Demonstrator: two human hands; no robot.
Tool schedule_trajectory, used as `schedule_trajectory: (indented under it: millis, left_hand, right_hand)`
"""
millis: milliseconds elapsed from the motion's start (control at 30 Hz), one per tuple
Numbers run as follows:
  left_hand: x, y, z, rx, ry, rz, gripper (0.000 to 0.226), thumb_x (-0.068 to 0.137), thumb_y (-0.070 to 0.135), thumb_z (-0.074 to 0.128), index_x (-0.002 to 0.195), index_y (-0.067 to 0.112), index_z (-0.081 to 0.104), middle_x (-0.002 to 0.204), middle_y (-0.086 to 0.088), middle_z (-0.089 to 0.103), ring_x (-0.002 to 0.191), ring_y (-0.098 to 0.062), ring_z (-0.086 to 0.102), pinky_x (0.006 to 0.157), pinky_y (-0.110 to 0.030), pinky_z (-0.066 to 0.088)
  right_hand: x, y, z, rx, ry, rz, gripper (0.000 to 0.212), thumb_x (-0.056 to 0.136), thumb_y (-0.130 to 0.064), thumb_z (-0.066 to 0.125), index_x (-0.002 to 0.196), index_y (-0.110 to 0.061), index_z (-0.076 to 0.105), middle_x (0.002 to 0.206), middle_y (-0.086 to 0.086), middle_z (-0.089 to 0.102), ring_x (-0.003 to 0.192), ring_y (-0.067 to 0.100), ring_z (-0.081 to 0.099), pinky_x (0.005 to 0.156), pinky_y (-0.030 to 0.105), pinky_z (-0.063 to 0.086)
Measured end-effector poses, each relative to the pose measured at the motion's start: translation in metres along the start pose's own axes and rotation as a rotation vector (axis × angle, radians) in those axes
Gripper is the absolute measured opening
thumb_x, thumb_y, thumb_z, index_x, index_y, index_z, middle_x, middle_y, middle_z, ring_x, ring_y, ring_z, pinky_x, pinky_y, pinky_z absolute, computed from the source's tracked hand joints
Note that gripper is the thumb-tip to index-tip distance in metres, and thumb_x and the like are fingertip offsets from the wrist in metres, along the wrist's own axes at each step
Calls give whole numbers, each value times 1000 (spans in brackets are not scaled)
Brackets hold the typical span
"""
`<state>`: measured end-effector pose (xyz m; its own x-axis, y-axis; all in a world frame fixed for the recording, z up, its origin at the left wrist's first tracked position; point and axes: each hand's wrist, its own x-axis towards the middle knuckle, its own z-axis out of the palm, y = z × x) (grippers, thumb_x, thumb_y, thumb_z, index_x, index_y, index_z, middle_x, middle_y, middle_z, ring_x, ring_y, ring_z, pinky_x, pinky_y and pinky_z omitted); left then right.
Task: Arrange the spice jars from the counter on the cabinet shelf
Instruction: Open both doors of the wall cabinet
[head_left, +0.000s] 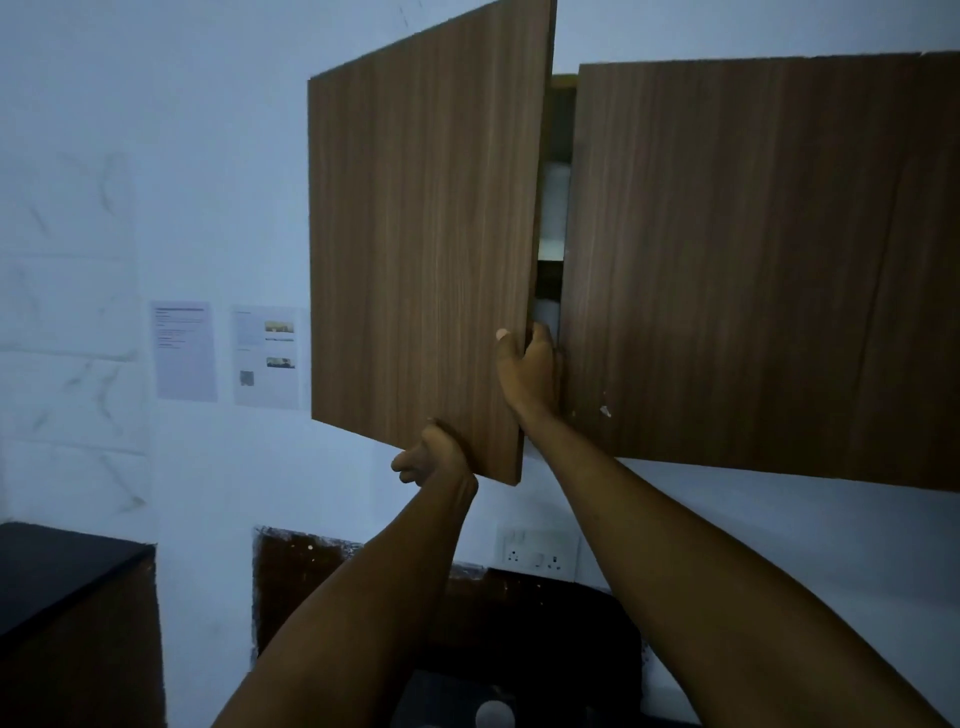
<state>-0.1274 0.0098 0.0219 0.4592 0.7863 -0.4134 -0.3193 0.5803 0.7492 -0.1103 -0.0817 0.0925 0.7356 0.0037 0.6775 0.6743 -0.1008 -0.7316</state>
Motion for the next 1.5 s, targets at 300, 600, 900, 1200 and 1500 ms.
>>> schedule_trajectory:
  millis: [300,600,900,1200,1500]
  left_hand:
    - [-40,106,-84,432,-242,789,40,103,36,48,135,12,56,129,-7,62,125,-29,60,102,-40,52]
    - [-53,211,-179,243,-166,1162,38,105,31,37,101,13,70,91,3,70,79,-8,62,73,-32,53]
    - [-40,246,-216,300,80,1392,57,95,21,50,151,19,43,155,0,50,144,-21,48,123,-48,35]
    - [-40,146,-112,430,-331,1409,64,89,1,53,152,10,46,162,-3,42,155,-19,33,127,-42,31]
    - [-35,1,61,542,-686,1063,54,99,17,63,150,9,48,156,-6,51,147,-22,45,124,-37,35]
  right_hand:
    - [-105,-83,49,-164,289,-297,32,107,-36,43,83,-17,54,62,-7,48,53,7,46,49,20,31]
    - [-182,-196,121,-215,80,-434,43,107,-36,36,74,-19,58,66,2,61,60,20,60,56,30,43]
    - [-182,-195,152,-226,-33,-500,36,107,-33,37,84,-16,59,70,0,58,64,18,58,58,30,44]
    - [-100,-92,76,-435,70,-439,32,103,-28,41,107,-14,70,103,3,75,97,24,68,88,43,54]
    - [23,53,-29,-577,176,-245,36,102,-28,50,131,-11,64,134,6,66,128,24,58,112,41,45]
